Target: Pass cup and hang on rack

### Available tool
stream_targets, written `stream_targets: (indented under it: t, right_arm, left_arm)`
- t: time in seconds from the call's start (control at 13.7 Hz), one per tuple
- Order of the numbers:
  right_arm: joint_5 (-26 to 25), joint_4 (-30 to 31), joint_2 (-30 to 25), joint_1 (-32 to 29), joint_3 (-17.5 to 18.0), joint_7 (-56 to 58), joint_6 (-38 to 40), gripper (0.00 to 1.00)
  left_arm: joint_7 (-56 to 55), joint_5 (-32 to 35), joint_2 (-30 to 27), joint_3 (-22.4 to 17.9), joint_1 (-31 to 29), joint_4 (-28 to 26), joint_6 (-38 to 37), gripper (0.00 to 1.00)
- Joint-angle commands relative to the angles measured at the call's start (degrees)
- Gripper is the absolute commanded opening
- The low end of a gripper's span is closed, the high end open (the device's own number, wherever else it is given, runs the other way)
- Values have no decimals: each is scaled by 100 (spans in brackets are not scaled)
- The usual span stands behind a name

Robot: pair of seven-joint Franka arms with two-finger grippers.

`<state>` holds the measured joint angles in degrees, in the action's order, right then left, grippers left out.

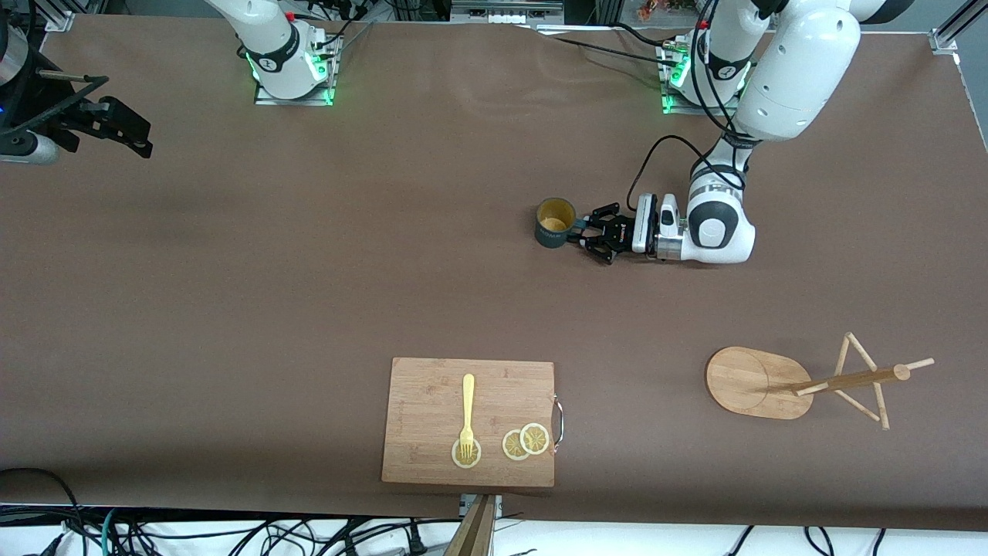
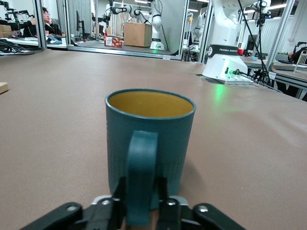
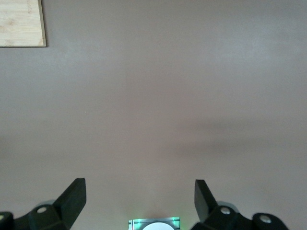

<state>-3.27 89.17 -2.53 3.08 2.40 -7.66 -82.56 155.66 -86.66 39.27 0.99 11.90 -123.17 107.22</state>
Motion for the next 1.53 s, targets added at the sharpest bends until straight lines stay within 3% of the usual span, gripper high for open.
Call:
stream_targets:
  t: [0.0, 0.37, 0.51, 0.88, 1.17, 1.46]
  right_arm:
    - [90, -172, 60, -79, -12, 212, 171, 100]
    - [90, -207, 148, -79, 6, 335, 92, 100]
    - [107, -199, 139, -79, 14, 335, 13, 100]
    - [116, -155, 165, -79, 14, 379, 21, 100]
    - [125, -155, 236, -88, -3, 379, 47, 100]
    - [134, -155, 218, -97, -56, 379, 65, 100]
  left_arm:
    - [142, -211, 1, -54, -91, -120, -350, 0]
    - [-2639, -220, -174, -669, -450, -14, -2263, 0]
    - [-3967, -299, -349, -740, -888, 82, -2783, 0]
    - [-6754, -554, -676, -740, -2128, 336, -3548, 0]
    - [-8514, -844, -457, -732, -2990, 811, -4120, 0]
    - [-9533, -1686, -17, -714, -3272, 838, -4569, 0]
